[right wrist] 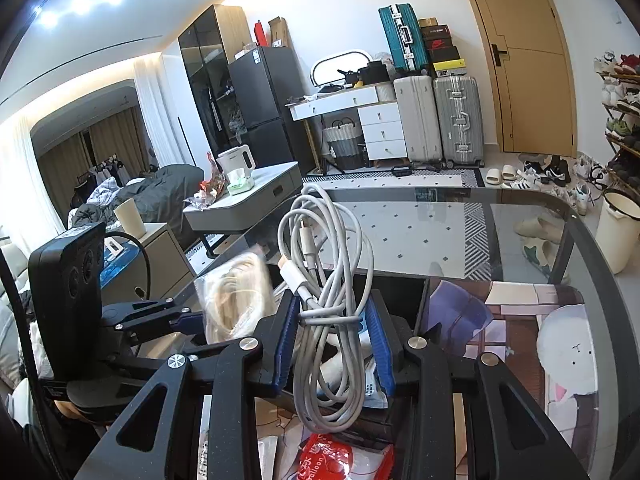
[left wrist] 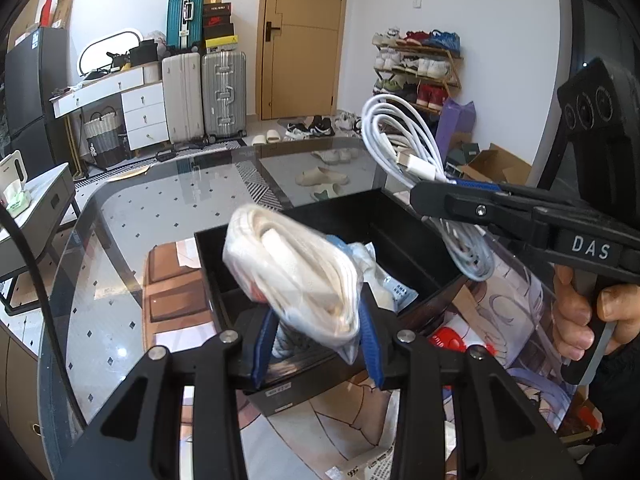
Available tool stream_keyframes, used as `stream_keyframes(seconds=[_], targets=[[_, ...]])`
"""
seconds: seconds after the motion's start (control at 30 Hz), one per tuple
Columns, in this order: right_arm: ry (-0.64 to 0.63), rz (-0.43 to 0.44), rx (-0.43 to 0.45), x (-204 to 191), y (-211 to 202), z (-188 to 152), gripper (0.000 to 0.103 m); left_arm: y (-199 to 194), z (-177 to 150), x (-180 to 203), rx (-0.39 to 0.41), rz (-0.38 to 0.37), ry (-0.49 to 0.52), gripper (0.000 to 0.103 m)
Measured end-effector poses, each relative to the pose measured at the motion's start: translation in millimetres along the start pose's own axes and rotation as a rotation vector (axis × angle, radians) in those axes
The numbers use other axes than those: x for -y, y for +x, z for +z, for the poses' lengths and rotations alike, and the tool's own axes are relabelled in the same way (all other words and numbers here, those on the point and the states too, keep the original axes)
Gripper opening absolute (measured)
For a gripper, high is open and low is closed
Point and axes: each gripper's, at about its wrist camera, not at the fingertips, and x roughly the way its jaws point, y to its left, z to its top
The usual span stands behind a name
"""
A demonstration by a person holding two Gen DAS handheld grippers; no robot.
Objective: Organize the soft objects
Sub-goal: 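Carry the strap bag and cable over the black box with both grippers, then release the strap bag into the box with the left gripper while the right gripper drops the cable in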
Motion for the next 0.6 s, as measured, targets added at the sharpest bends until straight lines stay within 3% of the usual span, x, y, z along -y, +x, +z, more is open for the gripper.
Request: stream_keyframes(seconds=[0.6], targets=[[0.009,-0.002,-0.022,0.2,24.7,-2.2,0.034,12.9,5.5,-1.5,-0.02,0.018,0.015,0.036]])
